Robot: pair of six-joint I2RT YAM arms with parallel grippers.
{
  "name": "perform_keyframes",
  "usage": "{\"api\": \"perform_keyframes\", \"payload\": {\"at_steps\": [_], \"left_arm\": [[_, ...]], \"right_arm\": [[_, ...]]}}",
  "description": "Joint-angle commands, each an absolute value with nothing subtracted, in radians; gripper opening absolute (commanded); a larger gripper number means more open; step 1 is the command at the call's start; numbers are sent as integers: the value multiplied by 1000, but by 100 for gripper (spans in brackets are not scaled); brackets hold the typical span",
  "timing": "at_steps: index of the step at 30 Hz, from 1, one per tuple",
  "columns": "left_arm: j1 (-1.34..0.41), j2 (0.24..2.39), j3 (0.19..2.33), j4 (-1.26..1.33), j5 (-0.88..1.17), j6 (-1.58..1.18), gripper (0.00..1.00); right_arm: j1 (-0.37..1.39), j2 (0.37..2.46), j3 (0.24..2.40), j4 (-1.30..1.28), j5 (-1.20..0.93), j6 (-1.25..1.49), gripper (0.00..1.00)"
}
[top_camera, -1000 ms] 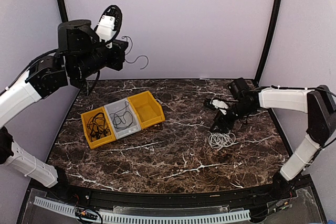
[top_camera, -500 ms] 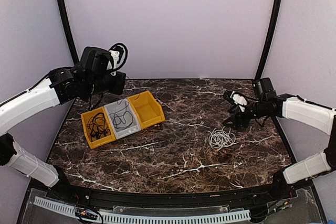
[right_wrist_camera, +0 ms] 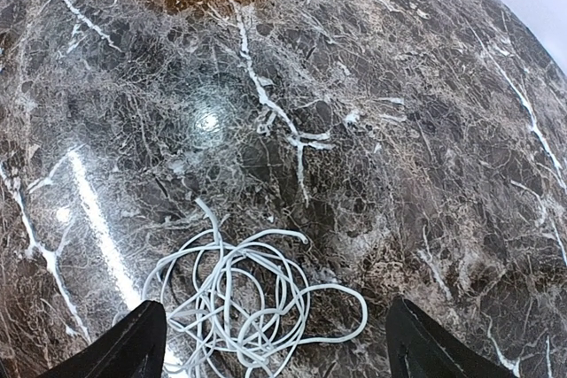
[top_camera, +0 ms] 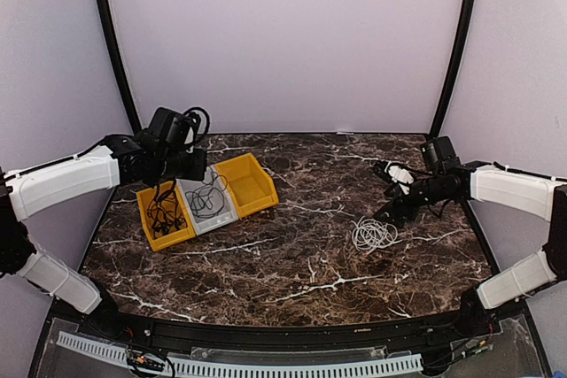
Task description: Untangle the cables
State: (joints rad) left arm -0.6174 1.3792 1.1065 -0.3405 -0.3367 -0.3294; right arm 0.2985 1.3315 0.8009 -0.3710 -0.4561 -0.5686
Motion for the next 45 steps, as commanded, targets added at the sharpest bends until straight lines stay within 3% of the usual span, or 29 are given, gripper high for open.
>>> {"api": "perform_keyframes", "payload": {"at_steps": [1,17,21,27,36,41,44,45], "left_arm": [[-569,1440,1063,-279,-344,-351,0],[-478,1749,1111,-197,-255,-401,1],[-484,1730,1127,-250,-247,-421,22],[-494,1579,1144,-321,-317,-409,39],[-494,1425,1193,-427,-334,-375,45],[-583,1295,1134,-223,-190,-191,48],[-706,1249,1098,-10,-115,-91,94],[-718,1249,1096,18,-61,-86,97]], "right_arm": [[299,1335,824,-342,-474,-574,87],[300,1353,837,-373,-511,-583,88],[299,1333,867,-389,-502,-555,92],[299,1294,925,-403,-474,-515,99],[289,1283,1021,-398,-248,-462,99],[255,1181,987,-276,-247,-389,99],[251,1195,1004,-339,-346,-465,92],[251,1212,1015,-374,-369,-490,87]]}}
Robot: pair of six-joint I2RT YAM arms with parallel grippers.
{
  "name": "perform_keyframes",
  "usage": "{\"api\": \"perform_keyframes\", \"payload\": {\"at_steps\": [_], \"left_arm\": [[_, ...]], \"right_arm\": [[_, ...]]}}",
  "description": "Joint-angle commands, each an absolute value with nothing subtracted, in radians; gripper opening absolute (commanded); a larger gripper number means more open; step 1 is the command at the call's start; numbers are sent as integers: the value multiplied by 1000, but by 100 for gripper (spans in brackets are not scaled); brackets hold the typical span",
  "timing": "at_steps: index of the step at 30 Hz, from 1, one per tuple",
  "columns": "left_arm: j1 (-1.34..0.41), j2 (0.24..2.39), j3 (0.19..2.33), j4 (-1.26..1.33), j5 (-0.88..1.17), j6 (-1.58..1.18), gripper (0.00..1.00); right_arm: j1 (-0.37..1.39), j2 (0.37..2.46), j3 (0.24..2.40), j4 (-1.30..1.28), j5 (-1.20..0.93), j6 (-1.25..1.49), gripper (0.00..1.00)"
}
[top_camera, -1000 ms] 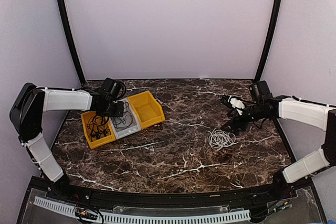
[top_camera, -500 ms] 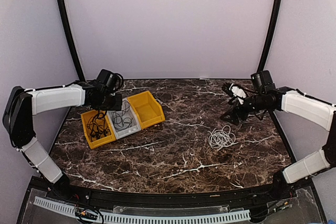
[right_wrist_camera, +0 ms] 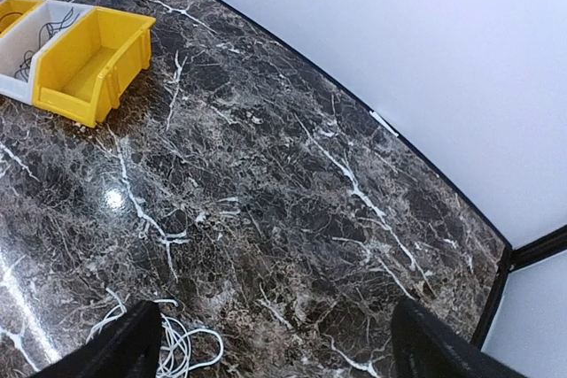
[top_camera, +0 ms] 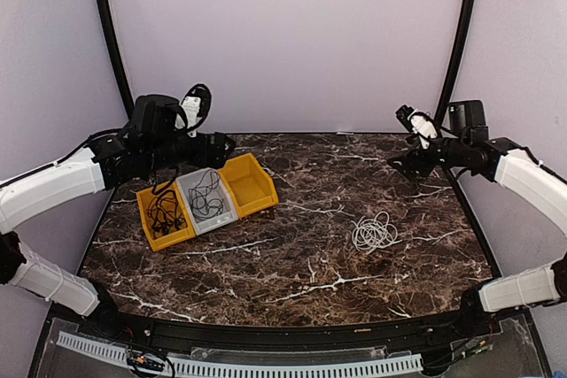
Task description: Untangle the cables
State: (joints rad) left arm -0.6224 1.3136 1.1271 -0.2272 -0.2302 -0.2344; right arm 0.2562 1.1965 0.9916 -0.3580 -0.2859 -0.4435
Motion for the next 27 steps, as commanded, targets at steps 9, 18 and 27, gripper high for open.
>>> {"api": "perform_keyframes", "payload": {"at_steps": [9,18,27], "left_arm": [[-760,1318,756,816,8,-487,96],[-795,1526,930,537,235,-514,99],[-863,1451,909,413,-40,-479,99]], "right_arm": [[283,1420,1033,-566,-488,-619,56],[407,1652,1043,-544,-464,-641,56],[439,1786,1088,-509,-475,-628,47]]}}
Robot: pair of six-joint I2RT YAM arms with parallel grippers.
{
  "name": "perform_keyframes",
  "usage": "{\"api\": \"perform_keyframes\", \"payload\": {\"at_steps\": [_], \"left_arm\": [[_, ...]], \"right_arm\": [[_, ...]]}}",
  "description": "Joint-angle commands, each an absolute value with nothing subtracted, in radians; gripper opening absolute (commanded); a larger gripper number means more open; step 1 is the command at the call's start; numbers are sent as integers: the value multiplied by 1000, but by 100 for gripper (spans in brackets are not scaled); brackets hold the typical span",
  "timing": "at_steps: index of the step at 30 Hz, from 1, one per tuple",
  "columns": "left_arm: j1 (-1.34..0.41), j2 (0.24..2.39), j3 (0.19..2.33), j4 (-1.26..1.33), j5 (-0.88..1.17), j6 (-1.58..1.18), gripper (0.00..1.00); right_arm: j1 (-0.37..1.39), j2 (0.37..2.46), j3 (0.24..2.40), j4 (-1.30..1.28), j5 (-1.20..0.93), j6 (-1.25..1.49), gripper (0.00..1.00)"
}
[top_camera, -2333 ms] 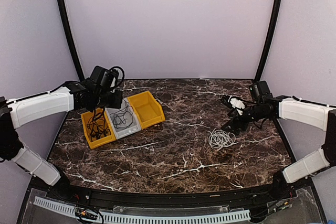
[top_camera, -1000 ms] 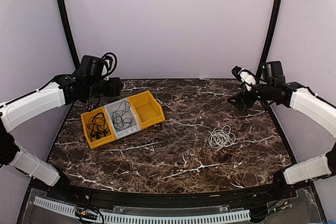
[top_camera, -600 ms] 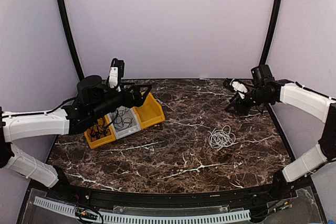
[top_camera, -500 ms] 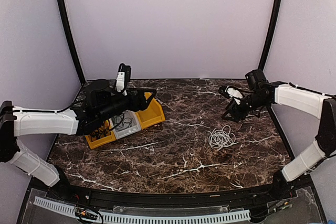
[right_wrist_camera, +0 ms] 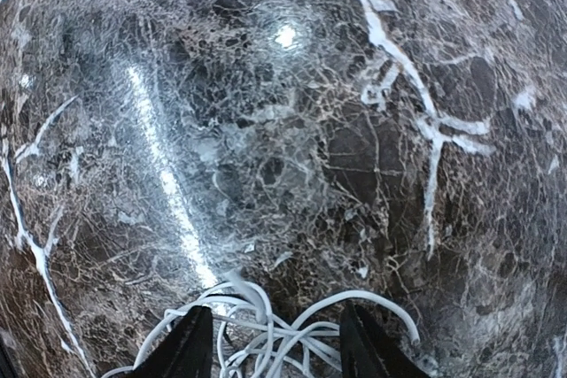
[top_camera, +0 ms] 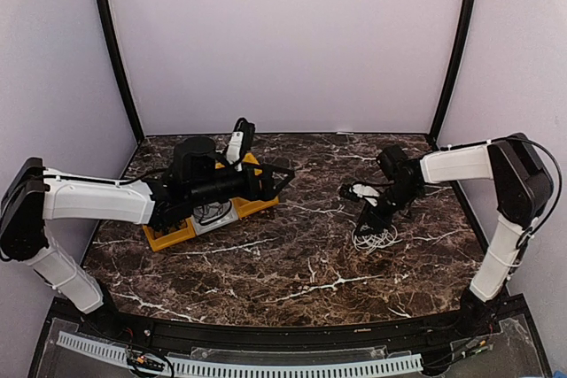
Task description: Untangle the cables
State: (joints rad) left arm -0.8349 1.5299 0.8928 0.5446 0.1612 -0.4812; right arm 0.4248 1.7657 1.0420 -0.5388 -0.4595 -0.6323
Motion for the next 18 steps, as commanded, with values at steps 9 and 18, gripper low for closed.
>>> {"api": "perform_keyframes", "payload": {"at_steps": [9,18], "left_arm": [[-864,1441,949,267,-343,-497,99],[-862,1404,848,490,-46,-351,79]], "right_arm": [[449,1819,1117,-509,-505,-618,43],[452,1780,1173,-559,-535,-612,0]]}}
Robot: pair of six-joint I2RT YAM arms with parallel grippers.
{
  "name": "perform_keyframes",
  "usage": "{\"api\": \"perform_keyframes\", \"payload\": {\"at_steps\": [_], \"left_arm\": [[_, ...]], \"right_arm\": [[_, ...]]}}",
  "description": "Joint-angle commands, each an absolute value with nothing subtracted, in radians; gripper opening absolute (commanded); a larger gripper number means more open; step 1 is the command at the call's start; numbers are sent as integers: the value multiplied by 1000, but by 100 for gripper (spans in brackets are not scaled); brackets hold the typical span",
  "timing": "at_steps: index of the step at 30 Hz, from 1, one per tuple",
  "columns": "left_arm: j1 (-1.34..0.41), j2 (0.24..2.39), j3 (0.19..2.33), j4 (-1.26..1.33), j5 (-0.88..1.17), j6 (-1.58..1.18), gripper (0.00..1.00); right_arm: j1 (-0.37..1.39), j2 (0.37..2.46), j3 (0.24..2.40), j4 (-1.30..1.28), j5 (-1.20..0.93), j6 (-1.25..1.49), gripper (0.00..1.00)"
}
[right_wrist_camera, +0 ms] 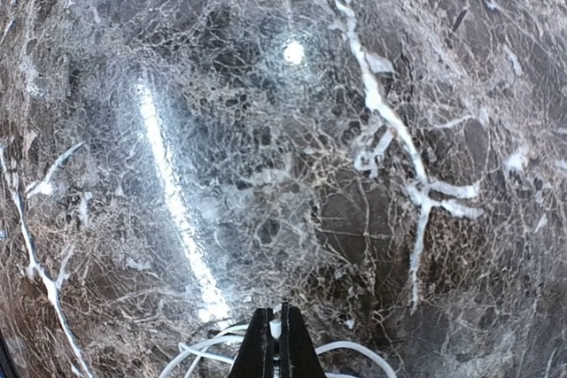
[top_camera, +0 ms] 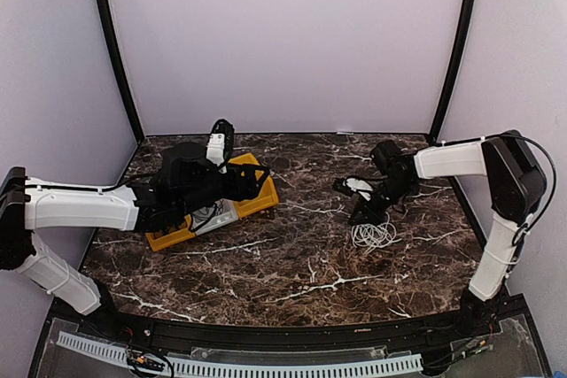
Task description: Untangle the cables
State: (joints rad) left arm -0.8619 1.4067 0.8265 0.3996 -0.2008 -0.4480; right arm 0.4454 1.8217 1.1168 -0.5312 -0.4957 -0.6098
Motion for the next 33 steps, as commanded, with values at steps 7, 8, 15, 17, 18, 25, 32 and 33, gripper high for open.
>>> {"api": "perform_keyframes", "payload": {"at_steps": [7,8,15,17,18,25,32,33], "left_arm": [[-975,1538,858,659,43,-263,99],[-1007,1547,868,681,20,-220,99],[-1066,1689,986,777,40,-181,99],[-1077,1724,1012,819,54,-174,97],[-1083,1733,1019,850,60,-170,96],[-1094,1826,1076,974,118,-193,91],[-1094,1909,1137,1051,249,-239,77],[-1094,1919,1148,1054,257,-248,75]], "right_arm": [[453,1583,1285,-732,-611,-629,0],[455,1551,1304,-754,-632,-634,0],[467,1371,1359,-844,-671,-637,0],[469,1344,1350,-837,-681,-617,0],[469,1334,1338,-828,-692,-605,0],[471,1313,1264,-777,-789,-567,0],[470,1322,1268,-756,-853,-530,0],[471,1326,1268,-753,-854,-527,0]]}}
